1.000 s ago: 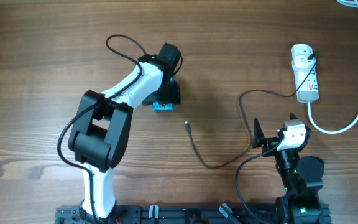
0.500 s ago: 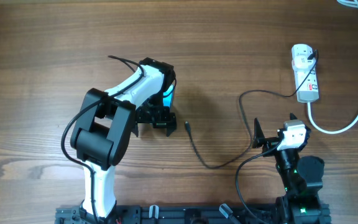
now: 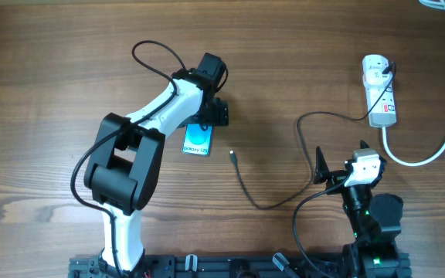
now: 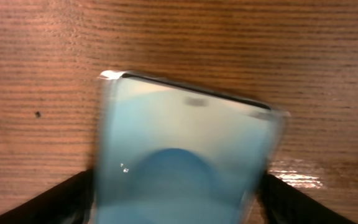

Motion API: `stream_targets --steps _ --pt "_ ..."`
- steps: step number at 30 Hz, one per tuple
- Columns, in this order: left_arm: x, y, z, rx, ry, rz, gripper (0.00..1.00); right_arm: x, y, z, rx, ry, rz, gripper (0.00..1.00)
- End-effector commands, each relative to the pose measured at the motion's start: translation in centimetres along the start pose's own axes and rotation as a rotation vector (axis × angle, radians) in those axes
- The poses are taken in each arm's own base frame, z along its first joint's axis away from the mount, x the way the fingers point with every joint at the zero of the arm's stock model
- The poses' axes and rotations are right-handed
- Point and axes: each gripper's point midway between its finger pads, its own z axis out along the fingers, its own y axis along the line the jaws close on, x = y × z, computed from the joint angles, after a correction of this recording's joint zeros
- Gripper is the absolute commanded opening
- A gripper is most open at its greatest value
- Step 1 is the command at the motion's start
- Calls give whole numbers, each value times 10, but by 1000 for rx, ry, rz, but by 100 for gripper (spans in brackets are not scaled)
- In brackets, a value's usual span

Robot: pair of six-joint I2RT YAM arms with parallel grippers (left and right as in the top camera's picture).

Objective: Plug charger to phone and switch on socket
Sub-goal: 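Lower the left gripper and grasp the phone's top edge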

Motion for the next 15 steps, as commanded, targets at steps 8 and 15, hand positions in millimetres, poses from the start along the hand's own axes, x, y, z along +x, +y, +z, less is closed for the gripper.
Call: stream_targets --steps 8,15 --pt "71 -4 13 -41 265 -51 75 -1 0 0 3 -5 -19 100" --pt "69 -16 14 -24 236 -29 100 -1 0 0 3 -5 -19 100"
